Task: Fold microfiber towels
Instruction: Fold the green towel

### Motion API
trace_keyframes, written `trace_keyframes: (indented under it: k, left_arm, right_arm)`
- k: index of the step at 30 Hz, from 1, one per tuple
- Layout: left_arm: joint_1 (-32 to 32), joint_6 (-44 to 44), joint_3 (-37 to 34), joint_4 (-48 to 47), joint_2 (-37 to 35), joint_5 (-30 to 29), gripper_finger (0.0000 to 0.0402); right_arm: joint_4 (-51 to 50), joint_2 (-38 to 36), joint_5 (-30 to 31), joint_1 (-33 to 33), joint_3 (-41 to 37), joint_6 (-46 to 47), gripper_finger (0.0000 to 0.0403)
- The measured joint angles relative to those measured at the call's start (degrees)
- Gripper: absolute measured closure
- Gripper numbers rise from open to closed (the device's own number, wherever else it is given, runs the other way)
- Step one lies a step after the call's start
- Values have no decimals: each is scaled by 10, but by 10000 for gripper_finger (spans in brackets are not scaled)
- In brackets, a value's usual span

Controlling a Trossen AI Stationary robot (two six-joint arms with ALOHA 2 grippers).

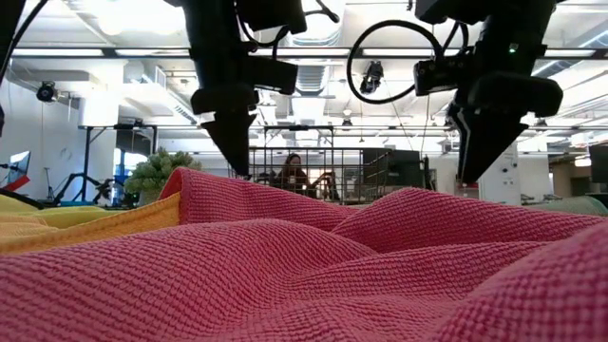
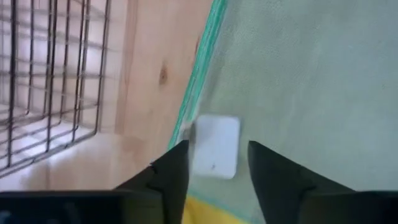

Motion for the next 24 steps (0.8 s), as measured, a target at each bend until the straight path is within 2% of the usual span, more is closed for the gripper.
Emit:
trace_keyframes:
  k: [3, 6, 10, 13, 15, 20, 24]
  left_arm:
    - [2, 6, 19, -46, 0, 7, 231]
    - [2, 16, 27, -48, -4, 61, 229]
    - [-8, 29, 0, 63, -6, 159, 235]
    - [-13, 27, -30, 124, -6, 175, 244]
    - [-13, 11, -41, 129, -6, 177, 251]
    - [-16, -1, -71, 138, -6, 193, 269]
    - [-18, -1, -114, 184, -6, 202, 278]
  right_arm:
    - [-32, -13, -12, 0, 10, -2, 256]
    - [-19, -35, -89, 1, 4, -5, 248]
    - [49, -56, -119, 19, -37, 0, 251]
    - [129, -65, -189, 20, -73, 11, 260]
    - [171, -66, -224, 22, -96, 23, 268]
    - [199, -63, -234, 30, -118, 45, 281]
    - [203, -53, -234, 31, -121, 45, 285]
